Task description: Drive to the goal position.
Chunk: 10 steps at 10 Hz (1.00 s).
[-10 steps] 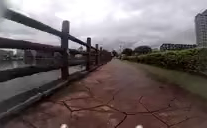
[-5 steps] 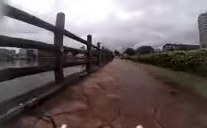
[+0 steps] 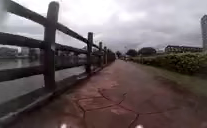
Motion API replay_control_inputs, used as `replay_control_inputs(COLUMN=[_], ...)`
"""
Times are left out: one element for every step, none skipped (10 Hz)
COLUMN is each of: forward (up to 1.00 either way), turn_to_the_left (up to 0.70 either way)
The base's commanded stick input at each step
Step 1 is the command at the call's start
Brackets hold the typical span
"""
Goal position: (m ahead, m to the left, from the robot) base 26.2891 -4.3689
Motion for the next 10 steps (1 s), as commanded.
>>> replay_control_inputs(forward=[0.85,0.85,0.85,0.85,0.85,0.85,0.85,0.85,0.85,0.85], turn_to_the_left=[0.01,0.01,0.01,0.01,0.01,0.01,0.01,0.01,0.01,0.01])
